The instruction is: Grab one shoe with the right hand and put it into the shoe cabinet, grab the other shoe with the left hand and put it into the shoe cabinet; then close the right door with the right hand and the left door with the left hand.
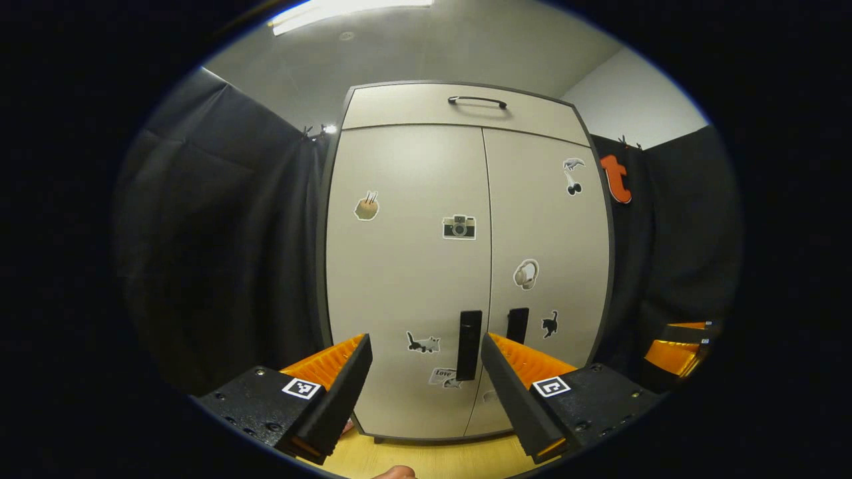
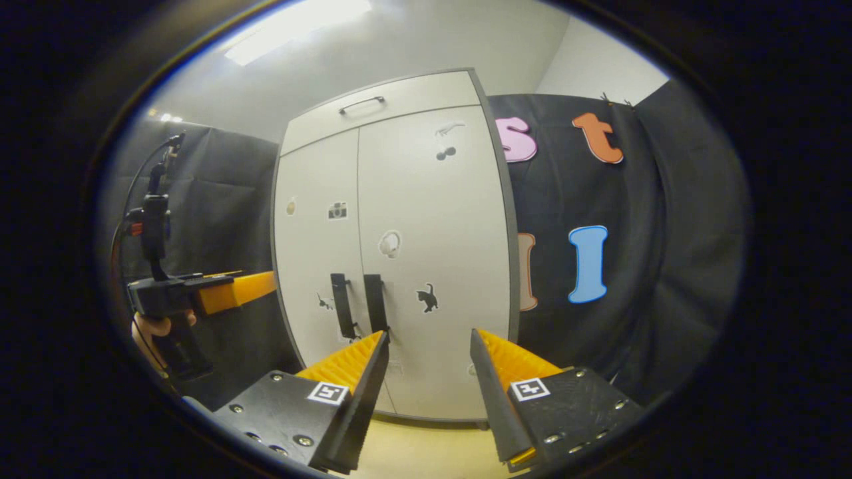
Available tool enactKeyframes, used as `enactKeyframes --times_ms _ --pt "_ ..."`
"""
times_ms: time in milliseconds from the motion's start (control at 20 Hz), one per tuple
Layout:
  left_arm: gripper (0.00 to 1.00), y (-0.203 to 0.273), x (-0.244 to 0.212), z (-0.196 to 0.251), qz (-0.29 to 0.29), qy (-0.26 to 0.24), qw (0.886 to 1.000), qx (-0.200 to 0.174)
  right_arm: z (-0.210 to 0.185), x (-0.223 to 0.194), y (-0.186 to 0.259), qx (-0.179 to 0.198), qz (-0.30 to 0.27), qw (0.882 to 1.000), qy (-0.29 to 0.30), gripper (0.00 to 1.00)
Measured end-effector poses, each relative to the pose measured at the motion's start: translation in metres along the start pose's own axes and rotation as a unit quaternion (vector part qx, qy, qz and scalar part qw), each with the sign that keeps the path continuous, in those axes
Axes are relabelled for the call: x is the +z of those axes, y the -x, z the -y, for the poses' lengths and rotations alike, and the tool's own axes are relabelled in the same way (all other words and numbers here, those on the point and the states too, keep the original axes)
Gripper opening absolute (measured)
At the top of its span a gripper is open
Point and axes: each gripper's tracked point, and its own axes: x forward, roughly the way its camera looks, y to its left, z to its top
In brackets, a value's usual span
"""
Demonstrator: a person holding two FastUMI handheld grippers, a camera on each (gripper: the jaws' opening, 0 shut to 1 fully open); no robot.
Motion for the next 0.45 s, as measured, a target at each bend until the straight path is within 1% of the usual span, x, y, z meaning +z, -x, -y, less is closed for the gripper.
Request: enactKeyframes --times_ms 250,300,400,450 --pt "1.00 0.018 -0.004 0.001 -0.003 0.009 1.000 0.004 -0.009 0.001 0.006 0.010 0.004 1.000 0.001 0.70" --pt "0.99 0.021 -0.005 0.002 -0.005 0.008 1.000 0.005 -0.011 0.001 0.008 0.012 0.005 1.000 0.000 0.74" --pt "1.00 0.025 -0.006 0.004 -0.006 0.008 1.000 0.005 -0.012 0.004 0.010 0.015 0.008 1.000 0.001 0.74" --pt "1.00 0.025 -0.006 0.005 -0.007 0.009 1.000 0.004 -0.012 0.005 0.012 0.015 0.010 1.000 0.001 0.70"
